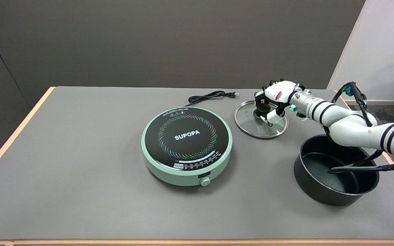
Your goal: Pick up the pot lid.
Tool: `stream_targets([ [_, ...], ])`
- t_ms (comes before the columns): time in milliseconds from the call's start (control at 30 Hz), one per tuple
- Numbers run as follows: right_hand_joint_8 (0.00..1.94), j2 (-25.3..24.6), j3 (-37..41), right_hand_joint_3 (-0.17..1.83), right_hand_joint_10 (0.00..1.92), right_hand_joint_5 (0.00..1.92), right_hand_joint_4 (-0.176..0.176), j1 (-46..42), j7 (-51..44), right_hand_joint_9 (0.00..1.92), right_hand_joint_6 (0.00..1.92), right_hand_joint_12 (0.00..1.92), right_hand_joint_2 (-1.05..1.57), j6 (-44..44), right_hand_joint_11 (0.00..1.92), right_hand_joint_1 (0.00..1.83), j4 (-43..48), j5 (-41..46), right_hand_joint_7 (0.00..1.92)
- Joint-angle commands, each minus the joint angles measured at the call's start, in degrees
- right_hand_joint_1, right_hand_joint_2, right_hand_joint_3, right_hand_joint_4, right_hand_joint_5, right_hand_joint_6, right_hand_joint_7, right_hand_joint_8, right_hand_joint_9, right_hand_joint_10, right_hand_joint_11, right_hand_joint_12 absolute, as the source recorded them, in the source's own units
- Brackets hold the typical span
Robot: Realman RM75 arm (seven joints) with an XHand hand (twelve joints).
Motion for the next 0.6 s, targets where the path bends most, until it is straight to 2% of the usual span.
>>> stream_targets([
  [33,0.68,-0.2,-0.34,0.76,0.96,0.57,0.149,-0.36,0.31,0.57,0.78,0.34,0.77,0.47,0.35,0.79,0.35,0.09,0.69],
  [333,0.76,-0.44,-1.14,0.76,1.04,0.59,0.168,-0.44,0.39,0.58,0.86,0.35,0.78,0.79,0.36,0.79,0.44,0.09,0.72],
  [367,0.83,-0.44,-1.14,0.28,1.03,0.63,0.176,-0.44,0.39,0.63,1.51,0.49,1.17,0.79,0.31,0.83,0.44,0.09,0.73],
  [400,0.87,-0.44,-1.14,0.25,1.08,0.65,0.176,-0.44,0.39,0.63,1.49,0.44,1.17,0.94,0.34,0.85,0.44,0.09,0.74],
  [433,0.89,-0.51,-1.22,0.3,1.07,0.63,0.174,-0.44,0.39,0.65,1.53,0.49,1.16,1.03,0.33,0.84,0.44,0.09,0.74],
  [467,0.94,-0.52,-1.45,0.29,1.12,0.64,0.175,-0.44,0.39,0.64,1.52,0.46,1.16,1.26,0.36,0.84,0.44,0.09,0.74],
  [500,1.15,-0.52,-1.61,0.25,1.17,0.63,0.075,-0.44,0.39,0.64,1.56,0.47,1.16,1.42,0.39,1.0,0.44,0.09,0.76],
  [533,1.3,-0.52,-1.62,0.21,1.18,0.61,-0.008,-0.44,0.39,0.66,1.58,0.56,1.17,1.43,0.4,1.14,0.44,0.09,0.8],
  [600,1.35,-0.52,-1.69,0.24,1.33,0.59,-0.01,-0.44,0.39,0.65,1.6,0.67,1.17,1.51,0.44,1.13,0.44,0.09,0.78],
])
